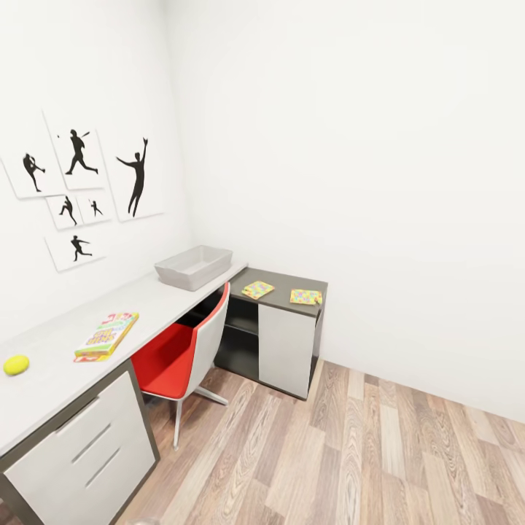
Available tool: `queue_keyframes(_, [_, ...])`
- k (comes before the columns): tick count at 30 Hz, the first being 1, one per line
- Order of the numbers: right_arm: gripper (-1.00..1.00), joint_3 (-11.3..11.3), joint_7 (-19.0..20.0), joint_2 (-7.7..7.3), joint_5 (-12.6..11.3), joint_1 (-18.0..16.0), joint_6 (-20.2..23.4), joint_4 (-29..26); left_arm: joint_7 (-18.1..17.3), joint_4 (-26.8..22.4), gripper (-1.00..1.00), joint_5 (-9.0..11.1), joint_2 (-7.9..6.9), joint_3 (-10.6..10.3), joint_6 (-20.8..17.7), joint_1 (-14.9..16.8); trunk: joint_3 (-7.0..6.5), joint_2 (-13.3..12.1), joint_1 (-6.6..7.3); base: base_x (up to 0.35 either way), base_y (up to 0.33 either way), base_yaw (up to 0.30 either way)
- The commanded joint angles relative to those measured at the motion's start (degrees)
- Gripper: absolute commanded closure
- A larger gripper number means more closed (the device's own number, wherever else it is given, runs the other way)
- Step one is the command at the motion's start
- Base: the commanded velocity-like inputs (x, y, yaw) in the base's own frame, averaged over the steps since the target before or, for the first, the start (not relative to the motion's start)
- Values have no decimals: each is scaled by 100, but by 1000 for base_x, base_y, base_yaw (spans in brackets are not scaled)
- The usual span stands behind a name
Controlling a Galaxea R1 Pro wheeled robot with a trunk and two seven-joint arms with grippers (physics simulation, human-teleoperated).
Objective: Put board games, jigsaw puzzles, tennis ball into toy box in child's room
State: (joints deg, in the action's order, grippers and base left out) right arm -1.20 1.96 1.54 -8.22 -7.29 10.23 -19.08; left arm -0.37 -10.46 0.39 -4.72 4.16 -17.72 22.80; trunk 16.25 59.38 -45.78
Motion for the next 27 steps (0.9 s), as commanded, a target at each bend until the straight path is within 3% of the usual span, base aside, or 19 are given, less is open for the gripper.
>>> queue_keyframes(1, [-100, -20, 10, -4, -127, -60, 42, -21, -3, -13, -100, 3, -5, 110, -58, 54, -10, -37, 22, 0, 0, 0])
queue_keyframes(5, [-100, -40, 10, 4, -363, -266, 1, -56, 0, -22, -100, -2, -23, 354, -79, 244, -81, -197, 110, 0, 0, 0])
queue_keyframes(8, [-100, -32, 3, 39, -377, -311, -185, -115, -18, -80, -100, -3, -27, 404, -67, 295, -135, -317, 176, 0, 0, 0])
queue_keyframes(14, [-100, 14, 4, 72, -359, -339, -412, -189, -38, -185, -100, -11, -25, 435, -62, 326, -243, -558, 308, 0, 0, 0])
queue_keyframes(27, [-100, 4, 46, 70, -379, -342, -421, -216, -68, -204, -100, -3, -21, 439, 214, 330, -471, -1079, 594, 0, 0, -5])
